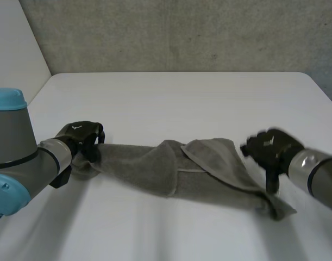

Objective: Fold the towel.

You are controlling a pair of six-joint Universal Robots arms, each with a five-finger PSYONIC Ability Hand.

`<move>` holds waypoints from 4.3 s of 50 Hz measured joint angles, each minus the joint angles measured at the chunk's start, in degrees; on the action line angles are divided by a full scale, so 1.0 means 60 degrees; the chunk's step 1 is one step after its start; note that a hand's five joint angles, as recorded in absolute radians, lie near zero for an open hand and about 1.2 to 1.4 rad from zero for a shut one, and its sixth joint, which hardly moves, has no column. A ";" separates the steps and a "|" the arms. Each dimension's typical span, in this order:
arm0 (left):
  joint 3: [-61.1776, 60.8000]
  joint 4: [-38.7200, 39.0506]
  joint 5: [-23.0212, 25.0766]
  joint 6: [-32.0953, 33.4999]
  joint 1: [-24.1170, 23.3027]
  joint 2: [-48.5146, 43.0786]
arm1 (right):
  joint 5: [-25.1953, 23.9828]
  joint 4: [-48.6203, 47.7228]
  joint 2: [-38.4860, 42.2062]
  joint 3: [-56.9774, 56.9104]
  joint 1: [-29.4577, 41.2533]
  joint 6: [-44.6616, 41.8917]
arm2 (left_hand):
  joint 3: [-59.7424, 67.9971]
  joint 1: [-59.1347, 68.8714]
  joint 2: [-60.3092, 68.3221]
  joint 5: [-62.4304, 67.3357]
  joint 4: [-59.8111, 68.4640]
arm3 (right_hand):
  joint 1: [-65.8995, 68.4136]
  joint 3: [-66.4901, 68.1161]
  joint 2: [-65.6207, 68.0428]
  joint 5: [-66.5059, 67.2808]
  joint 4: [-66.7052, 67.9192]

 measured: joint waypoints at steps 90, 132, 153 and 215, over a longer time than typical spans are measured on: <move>0.7265 -0.1115 0.0374 -0.4025 0.0964 -0.0396 | -0.0572 -0.5375 0.1304 -0.5360 0.1456 0.4281 | -0.0005 0.0000 0.0000 0.0001 0.0000 | 0.8811 0.8850 0.8740 0.9223 0.8901; 0.1788 -0.1822 0.3192 -0.1863 0.2108 0.1644 | -0.1186 -0.3719 -0.1120 -0.0790 -0.0848 0.4615 | -0.0010 0.0001 0.0000 0.0001 0.0001 | 0.8819 0.8850 0.8740 0.9223 0.8901; 0.7407 -0.1624 -0.0544 0.1044 0.1364 -0.4463 | -0.0868 -0.3912 0.1452 -0.1685 -0.0156 0.4101 | -0.2548 -0.1036 -0.2650 -0.2357 -0.2420 | 0.8821 0.8899 0.8739 0.9223 0.8901; 0.2117 0.1280 -0.1540 0.1189 -0.1983 -0.2047 | -0.0294 -0.3948 0.1875 -0.1598 0.0465 0.4005 | -1.0112 -0.8508 -1.0183 -0.9931 -0.9644 | 0.8822 0.8903 0.8739 0.9225 0.8901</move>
